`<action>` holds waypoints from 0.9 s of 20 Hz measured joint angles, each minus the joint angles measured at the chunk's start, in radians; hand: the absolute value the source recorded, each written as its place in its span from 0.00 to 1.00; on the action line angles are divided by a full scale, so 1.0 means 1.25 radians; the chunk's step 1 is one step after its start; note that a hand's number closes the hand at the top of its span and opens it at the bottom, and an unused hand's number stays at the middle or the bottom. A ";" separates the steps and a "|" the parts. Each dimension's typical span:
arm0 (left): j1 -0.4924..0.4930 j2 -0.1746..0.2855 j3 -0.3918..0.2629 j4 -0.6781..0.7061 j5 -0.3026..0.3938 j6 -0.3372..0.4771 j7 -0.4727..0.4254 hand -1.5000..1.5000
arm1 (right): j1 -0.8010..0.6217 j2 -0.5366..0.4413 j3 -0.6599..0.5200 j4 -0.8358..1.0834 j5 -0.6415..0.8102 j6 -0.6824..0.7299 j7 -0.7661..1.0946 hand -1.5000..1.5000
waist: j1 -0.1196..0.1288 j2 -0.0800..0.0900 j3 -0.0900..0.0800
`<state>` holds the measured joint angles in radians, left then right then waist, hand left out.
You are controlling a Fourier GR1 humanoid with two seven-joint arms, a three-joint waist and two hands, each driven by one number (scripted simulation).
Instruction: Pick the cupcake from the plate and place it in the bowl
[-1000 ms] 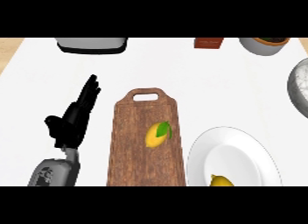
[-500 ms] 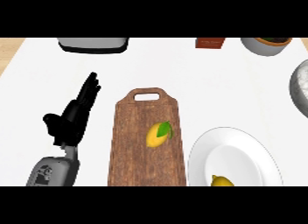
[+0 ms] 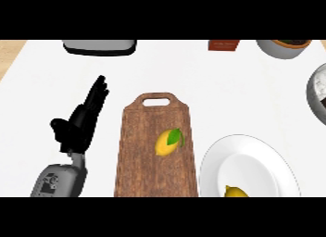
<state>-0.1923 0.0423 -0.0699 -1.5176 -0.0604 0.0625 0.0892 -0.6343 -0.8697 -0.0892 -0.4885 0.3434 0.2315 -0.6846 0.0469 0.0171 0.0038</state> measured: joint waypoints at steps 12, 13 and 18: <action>0.004 0.010 0.021 0.006 0.013 -0.011 -0.011 0.50 | -0.118 -0.034 -0.125 0.163 -0.108 0.105 -0.091 0.00 | -0.011 -0.004 -0.001; 0.008 0.007 0.018 0.003 0.011 -0.009 -0.011 0.50 | -0.123 -0.043 -0.135 0.176 -0.118 0.117 -0.083 0.00 | -0.011 -0.004 -0.001; 0.007 0.007 0.017 0.001 0.009 -0.010 -0.013 0.50 | -0.131 -0.093 -0.170 0.223 -0.155 0.186 -0.038 0.00 | -0.009 -0.001 0.000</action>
<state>-0.1833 0.0514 -0.0485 -1.5158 -0.0488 0.0498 0.0733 -0.7984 -0.9857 -0.3020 -0.2093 0.1498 0.4642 -0.7321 0.0354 0.0153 0.0043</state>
